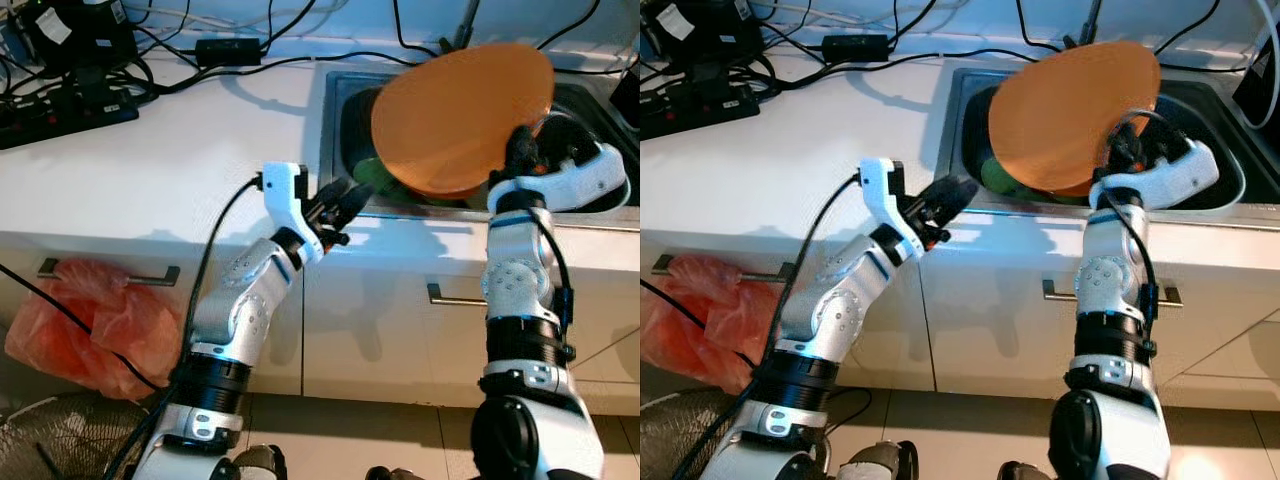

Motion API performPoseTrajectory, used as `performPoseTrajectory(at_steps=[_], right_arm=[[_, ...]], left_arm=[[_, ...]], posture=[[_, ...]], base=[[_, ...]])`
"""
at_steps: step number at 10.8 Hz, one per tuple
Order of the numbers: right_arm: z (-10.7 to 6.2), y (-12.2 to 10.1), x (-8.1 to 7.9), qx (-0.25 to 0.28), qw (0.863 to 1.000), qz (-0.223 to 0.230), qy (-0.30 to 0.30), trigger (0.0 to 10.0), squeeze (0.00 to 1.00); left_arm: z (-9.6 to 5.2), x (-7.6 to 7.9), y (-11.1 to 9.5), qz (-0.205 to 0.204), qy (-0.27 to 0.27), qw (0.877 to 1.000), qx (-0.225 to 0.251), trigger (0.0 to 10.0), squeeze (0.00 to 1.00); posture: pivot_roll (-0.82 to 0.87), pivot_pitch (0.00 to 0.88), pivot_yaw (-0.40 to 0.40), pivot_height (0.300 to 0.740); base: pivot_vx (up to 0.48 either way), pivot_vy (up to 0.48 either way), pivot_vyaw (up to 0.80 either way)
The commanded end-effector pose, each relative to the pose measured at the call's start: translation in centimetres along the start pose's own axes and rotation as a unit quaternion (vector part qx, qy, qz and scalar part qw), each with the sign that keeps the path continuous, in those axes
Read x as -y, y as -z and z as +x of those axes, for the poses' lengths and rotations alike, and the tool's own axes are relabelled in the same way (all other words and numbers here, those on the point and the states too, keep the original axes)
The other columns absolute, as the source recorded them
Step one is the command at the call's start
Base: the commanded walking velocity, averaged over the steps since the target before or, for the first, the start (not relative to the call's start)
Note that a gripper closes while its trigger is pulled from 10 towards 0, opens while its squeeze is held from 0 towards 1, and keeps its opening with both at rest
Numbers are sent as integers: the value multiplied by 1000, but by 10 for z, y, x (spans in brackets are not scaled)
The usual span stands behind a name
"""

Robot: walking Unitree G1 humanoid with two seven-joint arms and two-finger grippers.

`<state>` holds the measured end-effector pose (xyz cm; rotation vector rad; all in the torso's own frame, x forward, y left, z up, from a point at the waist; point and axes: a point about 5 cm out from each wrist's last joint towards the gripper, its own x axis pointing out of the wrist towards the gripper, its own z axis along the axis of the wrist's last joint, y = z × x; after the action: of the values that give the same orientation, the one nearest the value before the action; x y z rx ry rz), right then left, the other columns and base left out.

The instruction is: Kitchen organization

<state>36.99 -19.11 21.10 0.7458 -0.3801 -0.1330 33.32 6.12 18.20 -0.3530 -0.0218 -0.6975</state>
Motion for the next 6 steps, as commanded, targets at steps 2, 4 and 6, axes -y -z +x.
performPoseTrajectory(at_steps=[2,4,6], right_arm=[[7,-6,-22,26,996,-58,-58,10000,0],[10,0,-28,33,986,-141,-82,10000,0],[10,8,-28,21,981,-171,-90,10000,0]], left_arm=[[-3,0,5,24,-7,1000,-18,10000,0],[-3,4,7,31,-5,999,-23,10000,0],[-2,6,7,36,-3,999,-23,10000,0]], posture=[[131,43,-7,740],[131,43,-9,740],[136,46,-11,740]], base=[[0,0,0],[0,0,0],[0,0,0]])
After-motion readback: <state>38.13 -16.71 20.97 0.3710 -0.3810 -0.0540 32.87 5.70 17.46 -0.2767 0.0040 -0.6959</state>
